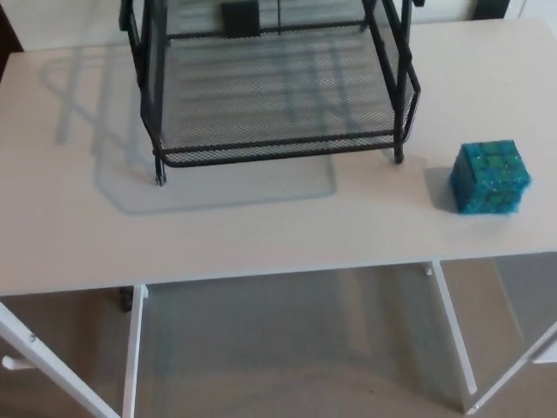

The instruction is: The robot walks towards a desk on which a file tray is kept in the middle and a cube is kept to its right. The robot lifts the cube using its right hand and places it on the file tray.

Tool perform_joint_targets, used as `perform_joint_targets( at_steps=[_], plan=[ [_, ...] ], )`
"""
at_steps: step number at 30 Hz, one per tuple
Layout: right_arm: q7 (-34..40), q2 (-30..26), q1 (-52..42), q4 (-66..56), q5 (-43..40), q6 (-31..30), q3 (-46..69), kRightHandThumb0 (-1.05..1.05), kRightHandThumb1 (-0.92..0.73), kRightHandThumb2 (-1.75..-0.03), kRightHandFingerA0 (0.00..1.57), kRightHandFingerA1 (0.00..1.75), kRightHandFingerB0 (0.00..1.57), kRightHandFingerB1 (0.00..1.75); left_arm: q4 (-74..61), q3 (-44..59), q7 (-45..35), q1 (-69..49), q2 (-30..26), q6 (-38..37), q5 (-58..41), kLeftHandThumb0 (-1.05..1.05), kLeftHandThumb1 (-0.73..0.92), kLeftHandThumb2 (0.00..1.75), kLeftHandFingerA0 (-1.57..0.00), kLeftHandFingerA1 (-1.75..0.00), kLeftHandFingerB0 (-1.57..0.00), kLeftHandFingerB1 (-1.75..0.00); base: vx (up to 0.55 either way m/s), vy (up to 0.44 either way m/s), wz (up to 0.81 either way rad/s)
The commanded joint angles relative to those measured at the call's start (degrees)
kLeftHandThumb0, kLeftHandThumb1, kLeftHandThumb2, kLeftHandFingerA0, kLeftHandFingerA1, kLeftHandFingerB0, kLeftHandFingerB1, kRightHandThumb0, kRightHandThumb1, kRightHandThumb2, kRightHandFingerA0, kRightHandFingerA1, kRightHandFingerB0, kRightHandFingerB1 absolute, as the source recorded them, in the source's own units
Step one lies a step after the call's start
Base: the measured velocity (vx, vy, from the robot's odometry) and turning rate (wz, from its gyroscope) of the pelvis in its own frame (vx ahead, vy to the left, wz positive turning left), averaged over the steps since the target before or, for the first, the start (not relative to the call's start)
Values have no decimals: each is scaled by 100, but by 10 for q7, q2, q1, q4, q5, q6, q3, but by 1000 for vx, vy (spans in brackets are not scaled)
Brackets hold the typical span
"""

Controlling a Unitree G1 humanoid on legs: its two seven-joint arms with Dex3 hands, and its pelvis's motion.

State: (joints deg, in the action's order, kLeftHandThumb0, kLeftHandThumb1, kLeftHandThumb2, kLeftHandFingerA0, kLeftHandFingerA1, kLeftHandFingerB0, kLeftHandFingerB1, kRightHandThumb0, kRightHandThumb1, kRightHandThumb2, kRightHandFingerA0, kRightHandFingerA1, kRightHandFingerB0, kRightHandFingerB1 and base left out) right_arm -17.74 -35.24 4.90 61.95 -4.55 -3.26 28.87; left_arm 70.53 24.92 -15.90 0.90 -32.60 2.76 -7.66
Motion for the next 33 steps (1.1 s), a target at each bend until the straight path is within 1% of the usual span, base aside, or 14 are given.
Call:
perform_joint_targets(
  at_steps=[1,8,17,19,20,21,23,24,26,27,30,31,32,33],
  plan=[
    [71,27,2,-37,-106,-106,94,-34,-51,-64,4,44,6,22,-2,31,-8,-2,-8,14,-40,-105,89,99,-36,-160,0,-136,-63,155,-5],
    [49,33,0,-41,-100,-80,110,-37,-53,-68,2,33,7,24,-5,32,-1,-1,-7,13,-34,-105,92,94,-34,-163,-2,-140,-36,231,-7],
    [40,-13,30,-52,-90,-52,88,-44,-59,-58,3,50,1,31,-4,48,4,-9,-2,11,-50,-105,89,94,-28,-167,-4,-157,-43,9,5],
    [45,-23,37,-67,-99,-67,93,-49,-49,-73,2,55,4,29,-4,47,1,-12,-1,5,-49,-105,89,94,-28,-168,-4,-157,-26,-92,2],
    [44,-29,44,-61,-103,-67,95,-51,-49,-73,4,56,3,28,-4,46,-1,-13,-2,5,-49,-105,64,144,-47,-135,-14,-116,-10,-93,-3],
    [48,-36,47,-59,-101,-65,94,-47,-55,-59,11,59,4,30,-5,46,-1,-14,-1,2,-50,-105,64,144,-46,-137,-14,-119,0,0,0],
    [54,-47,56,-47,-98,-60,90,-49,-50,-69,12,59,5,28,-5,48,9,-14,0,0,-52,-105,64,143,-46,-135,-16,-118,0,0,0],
    [61,-48,59,-39,-96,-47,89,-47,-51,-68,14,59,5,31,-6,47,9,-15,0,-1,-53,-105,89,93,-28,-172,-7,-162,0,0,0],
    [45,-51,72,-37,-121,-44,107,-48,-47,-73,10,59,3,23,-11,45,16,-18,1,-4,-50,-105,91,92,-27,-172,-7,-163,0,0,0],
    [44,-56,82,-33,-115,-38,100,-46,-55,-56,30,67,0,35,-11,49,19,-18,3,-3,-54,-105,89,91,-36,-165,-14,-149,0,0,0],
    [44,-59,92,-26,-111,-34,94,-46,-55,-56,30,67,0,35,-11,52,20,-19,4,-2,-57,-105,89,91,-36,-165,-14,-149,0,0,0],
    [39,-75,124,-28,-113,-55,89,-51,-39,-69,76,104,1,52,-14,48,21,-22,5,-7,-54,-105,90,94,-20,-166,-1,-156,0,0,0],
    [18,-75,136,-40,-122,-43,92,-50,-44,-53,22,96,0,68,-15,49,22,-22,6,-7,-55,-105,90,88,-31,-163,-4,-145,0,0,0],
    [20,-89,149,-82,-77,-35,41,-70,-46,-49,8,96,3,108,-13,51,30,-18,7,-3,-56,-105,92,93,-33,-163,-1,-140,0,0,0]
  ],
)
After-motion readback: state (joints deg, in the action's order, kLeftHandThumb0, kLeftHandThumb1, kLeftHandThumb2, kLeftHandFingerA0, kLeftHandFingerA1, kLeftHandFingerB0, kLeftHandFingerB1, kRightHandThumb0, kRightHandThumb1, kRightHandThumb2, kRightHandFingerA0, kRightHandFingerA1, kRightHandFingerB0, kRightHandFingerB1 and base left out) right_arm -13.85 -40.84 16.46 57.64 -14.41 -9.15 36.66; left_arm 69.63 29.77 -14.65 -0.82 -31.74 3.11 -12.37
